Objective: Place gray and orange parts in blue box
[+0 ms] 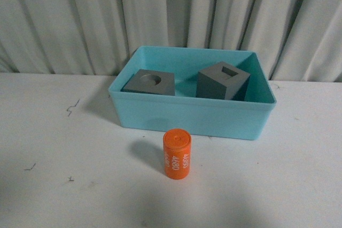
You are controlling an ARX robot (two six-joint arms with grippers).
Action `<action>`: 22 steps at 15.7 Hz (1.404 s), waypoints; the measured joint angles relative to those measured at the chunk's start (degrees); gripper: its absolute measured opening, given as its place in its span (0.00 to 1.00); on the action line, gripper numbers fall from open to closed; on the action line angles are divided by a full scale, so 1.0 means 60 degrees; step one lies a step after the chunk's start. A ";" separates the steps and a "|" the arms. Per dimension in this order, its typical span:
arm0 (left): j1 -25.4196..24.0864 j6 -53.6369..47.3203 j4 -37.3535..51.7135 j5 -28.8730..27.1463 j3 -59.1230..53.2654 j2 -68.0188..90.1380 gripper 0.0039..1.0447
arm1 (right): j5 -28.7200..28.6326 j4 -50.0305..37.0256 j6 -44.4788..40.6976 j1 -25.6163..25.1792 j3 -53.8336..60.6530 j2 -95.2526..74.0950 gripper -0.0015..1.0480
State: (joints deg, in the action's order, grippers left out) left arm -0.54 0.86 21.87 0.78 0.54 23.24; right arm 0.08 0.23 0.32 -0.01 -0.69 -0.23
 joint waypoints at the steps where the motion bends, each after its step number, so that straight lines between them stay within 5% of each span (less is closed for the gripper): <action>1: 0.0117 -0.0011 -0.0361 -0.0131 0.0000 -0.0619 0.01 | -0.0011 0.0000 0.0000 0.0000 0.0000 0.0000 0.94; 11: 0.0087 -0.0011 -0.2182 -0.0135 0.0004 -0.2350 0.01 | -0.0015 -0.0004 0.0000 0.0000 0.0000 0.0000 0.94; 12: 0.0087 -0.0011 -0.3676 -0.0106 0.0011 -0.3366 0.01 | -0.0011 0.0000 0.0000 0.0000 0.0000 0.0000 0.94; 16: 0.0091 -0.0011 -0.3654 -0.0142 0.0011 -0.3814 0.01 | -0.0011 -0.0007 0.0000 0.0000 0.0000 0.0004 0.94; 17: 0.0091 -0.0007 -0.3683 -0.0138 0.0011 -0.3814 0.04 | -0.0015 -0.0007 0.0000 0.0000 0.0000 0.0004 0.94; 22: 0.0091 -0.0007 -0.3679 -0.0138 0.0011 -0.3814 0.62 | -0.0015 -0.0007 0.0000 0.0000 0.0000 0.0004 0.94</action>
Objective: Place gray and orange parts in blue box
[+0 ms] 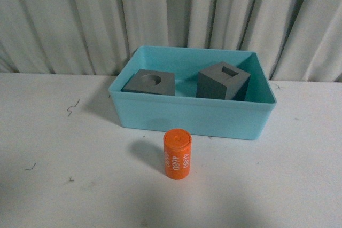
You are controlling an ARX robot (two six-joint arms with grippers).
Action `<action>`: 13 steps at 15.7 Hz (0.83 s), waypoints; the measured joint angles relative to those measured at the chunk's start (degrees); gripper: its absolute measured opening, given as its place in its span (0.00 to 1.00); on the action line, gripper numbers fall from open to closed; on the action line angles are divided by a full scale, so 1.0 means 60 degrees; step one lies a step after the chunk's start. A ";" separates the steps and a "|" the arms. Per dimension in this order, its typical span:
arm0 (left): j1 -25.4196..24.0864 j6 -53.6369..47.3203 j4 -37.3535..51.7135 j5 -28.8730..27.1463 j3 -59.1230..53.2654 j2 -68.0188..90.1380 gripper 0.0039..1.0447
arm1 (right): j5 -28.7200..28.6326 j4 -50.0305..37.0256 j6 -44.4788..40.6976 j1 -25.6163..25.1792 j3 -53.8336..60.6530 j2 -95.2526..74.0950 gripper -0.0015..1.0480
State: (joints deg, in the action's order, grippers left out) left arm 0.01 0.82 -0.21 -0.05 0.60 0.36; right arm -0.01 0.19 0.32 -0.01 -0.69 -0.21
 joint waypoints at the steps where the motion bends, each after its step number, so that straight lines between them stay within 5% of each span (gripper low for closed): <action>1: 0.0000 0.0000 0.0000 0.0000 0.0000 0.0000 0.74 | 0.0000 0.0000 0.0000 0.0000 0.0000 0.0000 0.94; 3: 0.0000 -0.0004 0.0000 0.0000 0.0000 0.0000 0.95 | 0.0000 0.0000 0.0000 0.0000 0.0000 0.0000 0.94; 6: 0.0000 -0.0007 0.0004 0.0000 0.0000 0.0000 0.94 | 0.0000 0.0000 0.0000 0.0000 0.0000 0.0000 0.94; 7: 0.0000 -0.0007 -0.0004 -0.0004 0.0000 0.0000 0.94 | -0.0335 0.1800 0.0302 -0.0157 -0.0576 -0.0579 0.94; 8: 0.0000 -0.0007 0.0004 0.0029 0.0000 0.0000 0.94 | -0.1075 0.2951 0.0452 -0.0841 -0.1337 -0.2324 0.94; 11: 0.0000 -0.0007 0.0004 0.0004 0.0000 0.0000 0.94 | -0.4666 0.1242 -0.1432 -0.3111 -0.2849 -0.6073 0.94; 13: 0.0000 -0.0007 0.0004 0.0004 0.0000 0.0000 0.94 | -0.6488 0.2342 -0.4007 -0.2743 -0.4080 -0.8480 0.94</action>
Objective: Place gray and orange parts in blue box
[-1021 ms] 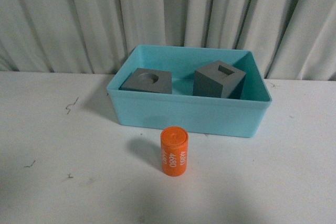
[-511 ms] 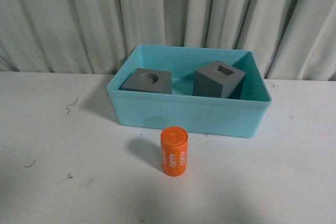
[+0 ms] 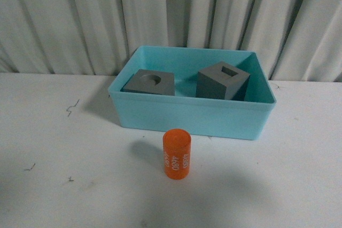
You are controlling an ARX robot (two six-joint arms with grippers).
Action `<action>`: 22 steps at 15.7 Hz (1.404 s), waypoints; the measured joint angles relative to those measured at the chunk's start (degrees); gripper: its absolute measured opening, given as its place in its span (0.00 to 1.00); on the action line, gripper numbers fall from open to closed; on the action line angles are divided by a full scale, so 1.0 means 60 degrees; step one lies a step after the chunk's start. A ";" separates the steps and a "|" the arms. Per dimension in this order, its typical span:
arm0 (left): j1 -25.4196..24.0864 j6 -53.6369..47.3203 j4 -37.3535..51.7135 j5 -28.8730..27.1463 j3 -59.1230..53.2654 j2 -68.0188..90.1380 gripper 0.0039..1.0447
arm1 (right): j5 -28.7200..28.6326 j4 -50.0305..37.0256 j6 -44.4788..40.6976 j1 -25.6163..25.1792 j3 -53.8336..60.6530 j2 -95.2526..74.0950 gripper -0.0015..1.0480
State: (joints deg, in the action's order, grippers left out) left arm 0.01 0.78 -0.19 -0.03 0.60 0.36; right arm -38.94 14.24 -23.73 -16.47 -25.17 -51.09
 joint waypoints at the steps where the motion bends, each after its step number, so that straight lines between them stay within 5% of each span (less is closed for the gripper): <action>1: 0.0000 -0.0004 0.0000 0.0004 0.0000 0.0000 0.94 | -0.0018 0.0896 -0.1960 0.0408 -0.0299 -0.1239 0.94; 3: 0.0000 0.0000 0.0000 0.0000 0.0000 0.0000 0.94 | 0.0364 0.0488 -0.4645 0.1177 -0.0678 -0.3038 0.94; 5: 0.0000 0.0000 0.0000 0.0000 0.0000 0.0000 0.94 | 0.0838 -0.1209 -0.5486 0.2186 -0.1282 -0.4834 0.94; 11: 0.0000 0.0000 0.0000 0.0000 0.0000 0.0000 0.94 | 0.1577 -0.3803 -0.3654 0.4524 -0.2871 -0.7850 0.94; 16: 0.0000 0.0000 0.0000 -0.0004 0.0000 0.0000 0.94 | 0.1898 -0.4645 -0.1191 0.5453 -0.4335 -0.9482 0.94; 22: 0.0000 0.0000 -0.0004 0.0000 0.0000 0.0000 0.94 | 0.2036 -0.4674 -0.0714 0.6196 -0.5351 -1.0812 0.94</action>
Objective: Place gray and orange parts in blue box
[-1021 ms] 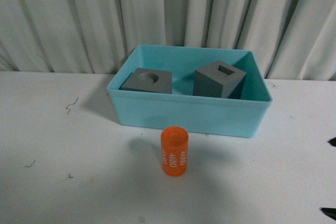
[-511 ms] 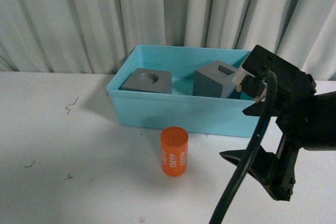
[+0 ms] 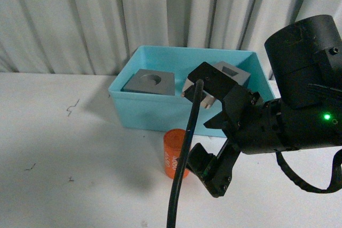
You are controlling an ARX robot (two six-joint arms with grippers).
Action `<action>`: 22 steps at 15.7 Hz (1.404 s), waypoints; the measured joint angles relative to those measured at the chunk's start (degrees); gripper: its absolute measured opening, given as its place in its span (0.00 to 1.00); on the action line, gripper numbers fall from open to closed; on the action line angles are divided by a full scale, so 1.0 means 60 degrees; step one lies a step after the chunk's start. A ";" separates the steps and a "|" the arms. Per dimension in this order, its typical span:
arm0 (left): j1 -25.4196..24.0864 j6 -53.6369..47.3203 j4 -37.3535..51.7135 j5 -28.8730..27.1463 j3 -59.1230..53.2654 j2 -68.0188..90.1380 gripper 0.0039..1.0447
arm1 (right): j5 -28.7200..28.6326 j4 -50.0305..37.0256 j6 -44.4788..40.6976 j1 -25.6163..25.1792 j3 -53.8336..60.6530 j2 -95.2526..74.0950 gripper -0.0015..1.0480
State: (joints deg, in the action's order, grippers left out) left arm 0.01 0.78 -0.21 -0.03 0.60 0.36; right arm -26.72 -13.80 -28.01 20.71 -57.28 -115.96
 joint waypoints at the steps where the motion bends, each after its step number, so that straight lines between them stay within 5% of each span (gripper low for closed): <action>1: 0.0000 0.0000 0.0000 0.0000 0.0000 0.0000 0.94 | 0.0025 0.0000 0.0025 0.0076 -0.0098 -0.0117 0.94; 5: 0.0000 0.0000 0.0000 0.0000 0.0000 0.0000 0.94 | 0.0182 -0.0044 0.0321 0.0339 -0.0437 -0.0419 0.91; 9: 0.0000 0.0000 0.0000 0.0000 0.0000 0.0000 0.94 | 0.0288 -0.0004 0.0412 0.0466 -0.0554 -0.0470 0.52; 11: 0.0000 0.0000 0.0000 0.0000 0.0000 0.0000 0.94 | 0.0335 -0.0055 0.0426 0.0499 -0.0572 -0.0470 0.42; 18: 0.0000 0.0000 0.0000 0.0000 0.0000 0.0000 0.94 | 0.0415 -0.1031 0.1053 0.0466 0.0448 0.0816 0.40; 22: 0.0000 0.0000 0.0000 0.0000 0.0000 0.0000 0.94 | 0.0557 -0.1654 0.1898 -0.0295 0.0106 0.2867 0.40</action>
State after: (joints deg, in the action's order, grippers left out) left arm 0.01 0.78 -0.21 -0.03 0.60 0.36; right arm -23.38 -23.73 -16.62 18.94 -56.64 -98.76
